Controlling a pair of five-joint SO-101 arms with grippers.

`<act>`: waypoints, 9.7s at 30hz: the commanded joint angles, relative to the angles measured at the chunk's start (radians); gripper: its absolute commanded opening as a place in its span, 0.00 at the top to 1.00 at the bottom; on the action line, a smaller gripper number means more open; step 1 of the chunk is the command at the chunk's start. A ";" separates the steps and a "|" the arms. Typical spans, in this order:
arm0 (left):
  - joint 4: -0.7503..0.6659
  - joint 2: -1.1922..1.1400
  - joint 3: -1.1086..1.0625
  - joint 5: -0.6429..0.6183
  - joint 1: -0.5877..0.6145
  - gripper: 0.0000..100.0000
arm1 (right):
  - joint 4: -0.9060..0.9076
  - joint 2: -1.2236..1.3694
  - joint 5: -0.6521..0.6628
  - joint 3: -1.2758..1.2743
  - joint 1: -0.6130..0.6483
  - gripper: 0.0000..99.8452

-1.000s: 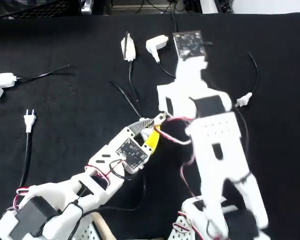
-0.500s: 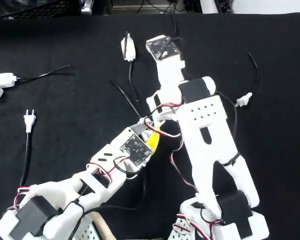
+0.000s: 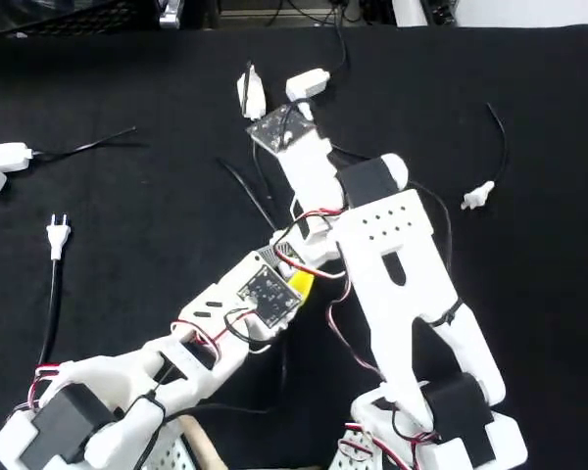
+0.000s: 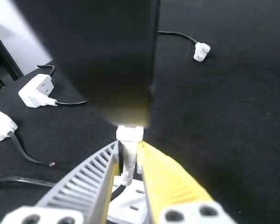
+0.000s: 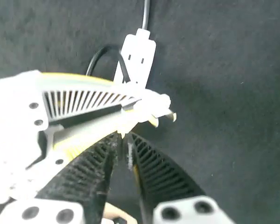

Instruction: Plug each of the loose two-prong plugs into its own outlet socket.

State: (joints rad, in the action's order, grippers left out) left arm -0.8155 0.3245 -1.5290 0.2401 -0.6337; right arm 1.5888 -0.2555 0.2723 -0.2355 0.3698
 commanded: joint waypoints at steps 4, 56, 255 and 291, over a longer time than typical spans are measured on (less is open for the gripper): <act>-0.192 0.008 -0.067 0.008 -0.013 0.97 | -0.008 -0.030 0.015 -0.004 0.005 0.99; -0.201 0.009 -0.081 0.008 -0.024 0.97 | -0.135 -0.065 0.023 -0.087 -0.064 0.99; 1.126 0.772 0.143 0.206 0.136 0.97 | -0.207 -0.148 -0.130 0.018 -0.021 0.99; 0.681 0.772 -0.058 0.084 0.084 0.97 | -0.041 -0.283 -0.063 0.056 0.083 0.99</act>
State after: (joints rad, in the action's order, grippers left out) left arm -0.1373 1.0779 -1.6210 0.3368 -0.5416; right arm 1.5459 -0.4933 0.2033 -0.2355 0.4373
